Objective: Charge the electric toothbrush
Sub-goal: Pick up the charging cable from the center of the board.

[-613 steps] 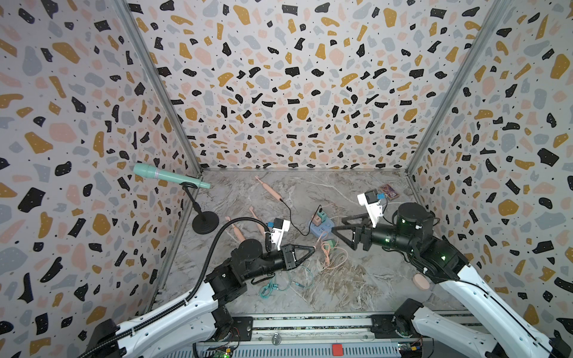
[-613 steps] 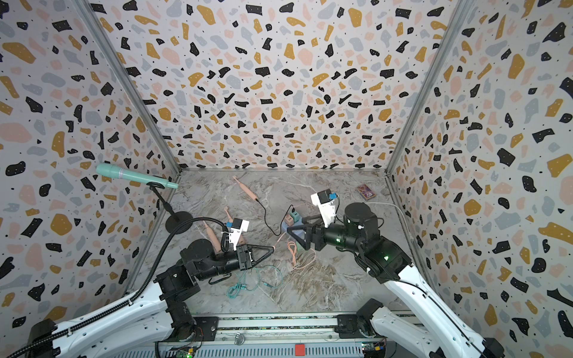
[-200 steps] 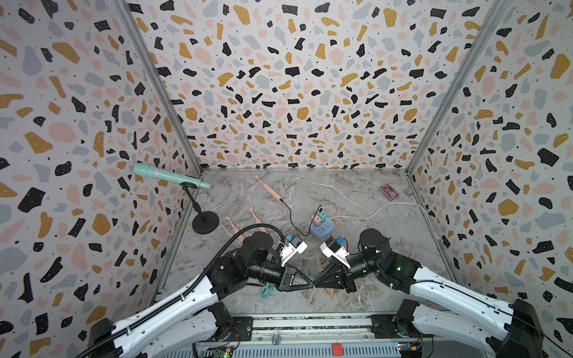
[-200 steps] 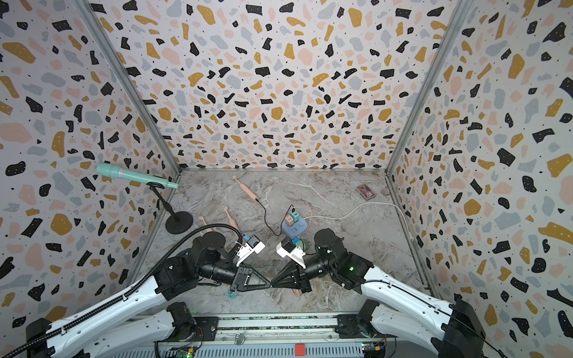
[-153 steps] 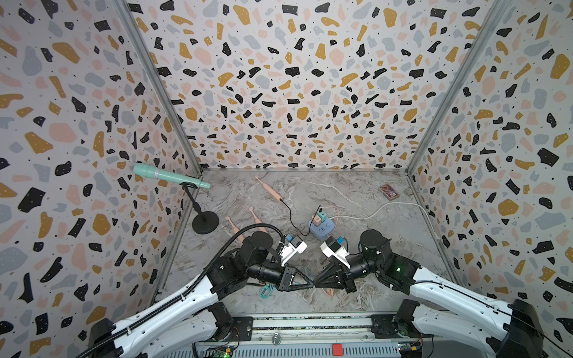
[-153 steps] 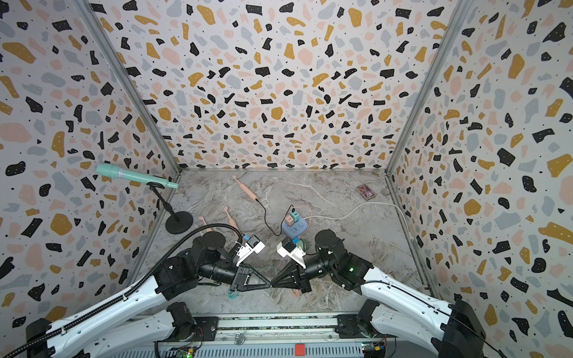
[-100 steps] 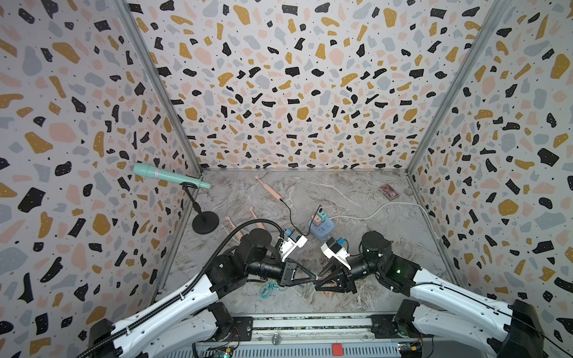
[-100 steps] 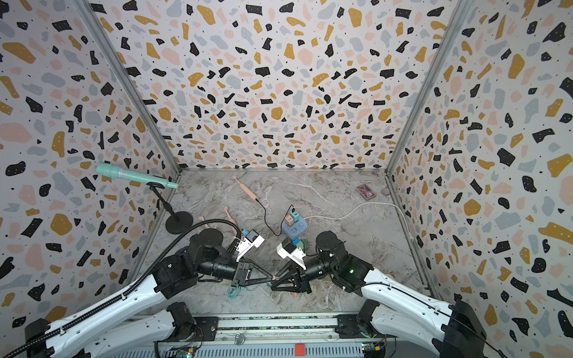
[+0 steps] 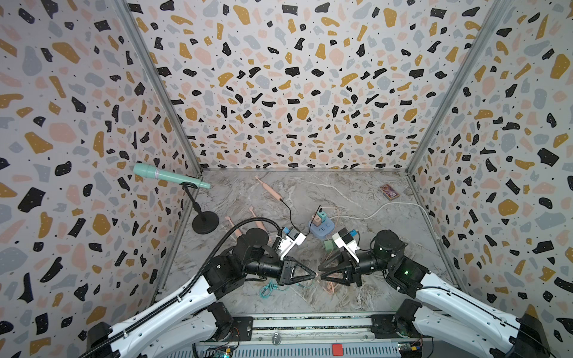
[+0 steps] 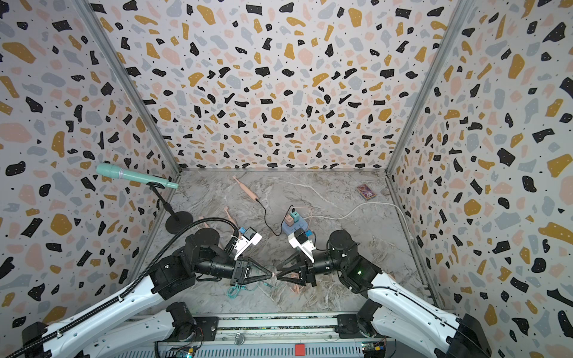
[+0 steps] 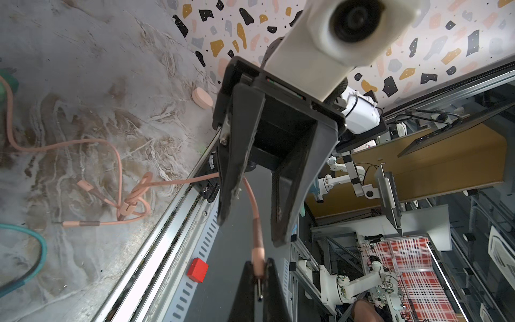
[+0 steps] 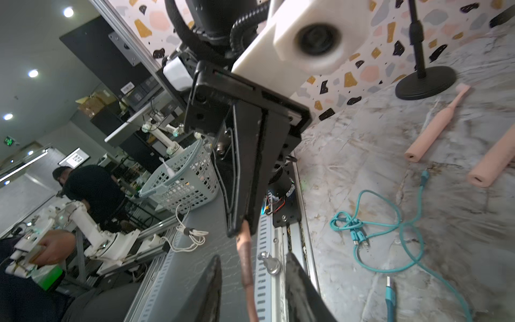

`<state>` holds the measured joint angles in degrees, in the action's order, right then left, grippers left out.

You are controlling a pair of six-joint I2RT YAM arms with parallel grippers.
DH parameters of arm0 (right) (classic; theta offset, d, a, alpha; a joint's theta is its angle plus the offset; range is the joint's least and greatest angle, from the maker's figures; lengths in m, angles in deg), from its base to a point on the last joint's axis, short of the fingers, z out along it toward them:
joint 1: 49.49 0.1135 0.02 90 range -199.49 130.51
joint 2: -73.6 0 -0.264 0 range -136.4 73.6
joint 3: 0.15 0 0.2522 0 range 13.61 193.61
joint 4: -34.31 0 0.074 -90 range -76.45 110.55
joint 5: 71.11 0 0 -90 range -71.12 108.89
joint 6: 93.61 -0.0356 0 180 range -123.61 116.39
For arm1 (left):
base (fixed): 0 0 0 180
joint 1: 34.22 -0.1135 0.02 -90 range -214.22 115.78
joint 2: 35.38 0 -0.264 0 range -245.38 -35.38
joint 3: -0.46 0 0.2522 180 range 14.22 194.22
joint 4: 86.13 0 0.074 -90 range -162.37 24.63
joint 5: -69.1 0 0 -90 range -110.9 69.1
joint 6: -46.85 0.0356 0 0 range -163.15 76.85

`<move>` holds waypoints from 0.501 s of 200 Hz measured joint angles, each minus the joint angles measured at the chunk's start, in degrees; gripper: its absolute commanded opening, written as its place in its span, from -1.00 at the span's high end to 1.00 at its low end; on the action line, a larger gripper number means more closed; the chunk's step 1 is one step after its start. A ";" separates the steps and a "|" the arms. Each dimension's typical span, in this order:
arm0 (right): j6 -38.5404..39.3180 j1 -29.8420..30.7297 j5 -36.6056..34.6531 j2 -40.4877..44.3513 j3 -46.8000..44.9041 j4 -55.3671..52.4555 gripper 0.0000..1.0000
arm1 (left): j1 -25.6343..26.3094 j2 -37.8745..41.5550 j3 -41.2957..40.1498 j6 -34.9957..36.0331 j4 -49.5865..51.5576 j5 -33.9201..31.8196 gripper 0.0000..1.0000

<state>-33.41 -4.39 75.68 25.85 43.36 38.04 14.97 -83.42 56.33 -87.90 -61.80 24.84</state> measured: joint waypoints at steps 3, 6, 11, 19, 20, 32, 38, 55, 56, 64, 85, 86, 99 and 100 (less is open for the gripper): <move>-0.66 -0.09 0.20 0.09 -0.31 0.66 0.24 | -0.02 0.04 0.00 -0.04 -0.09 0.00 1.00; -0.87 -0.11 0.37 0.09 -0.59 1.22 0.24 | 0.00 0.09 0.00 -0.07 -0.13 0.00 1.00; -1.81 -0.09 0.72 0.07 -1.01 2.25 0.24 | -0.02 0.13 0.00 -0.22 -0.33 0.00 1.00; -3.34 -0.04 1.18 -0.02 -1.79 4.28 0.24 | -0.02 0.17 0.00 -0.44 -0.59 0.00 1.00; -3.45 -0.04 1.25 -0.02 -1.86 4.46 0.23 | -0.02 0.17 0.00 -0.48 -0.63 0.00 1.00; -5.68 0.39 1.97 -0.22 -3.19 7.80 0.20 | -0.02 0.17 -0.02 -0.94 -1.18 -0.02 1.00; -6.62 0.68 2.16 -0.33 -3.87 9.27 0.20 | -0.02 0.17 -0.04 -1.16 -1.62 -0.02 1.00; -8.61 1.68 2.16 -0.74 -4.79 12.07 0.22 | -0.02 0.17 -0.09 -1.53 -2.45 -0.07 1.00; -8.68 1.73 2.16 -0.76 -4.81 12.17 0.21 | -0.02 0.17 -0.09 -1.55 -2.49 -0.07 1.00; -9.49 2.14 2.16 -0.98 -4.94 13.40 0.24 | -0.02 0.17 -0.13 -1.62 -2.82 -0.09 1.00; -11.82 3.06 1.73 -1.33 -4.98 17.29 0.27 | -0.02 0.20 -0.24 -1.97 -3.23 -0.20 1.00; -11.91 3.08 1.73 -1.36 -4.98 17.40 0.27 | -0.02 0.20 -0.24 -1.97 -3.23 -0.20 1.00; -13.40 3.30 1.40 -1.44 -5.09 19.58 0.28 | 0.00 0.31 -0.28 -2.23 -3.69 -0.11 1.00; -13.51 3.32 1.33 -1.44 -5.11 19.76 0.28 | 0.00 0.33 -0.28 -2.23 -3.74 -0.11 1.00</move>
<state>-46.92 -1.07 77.01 24.41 38.25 57.80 14.97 -83.09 56.04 -90.13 -65.54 24.73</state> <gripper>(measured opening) 0.365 0.048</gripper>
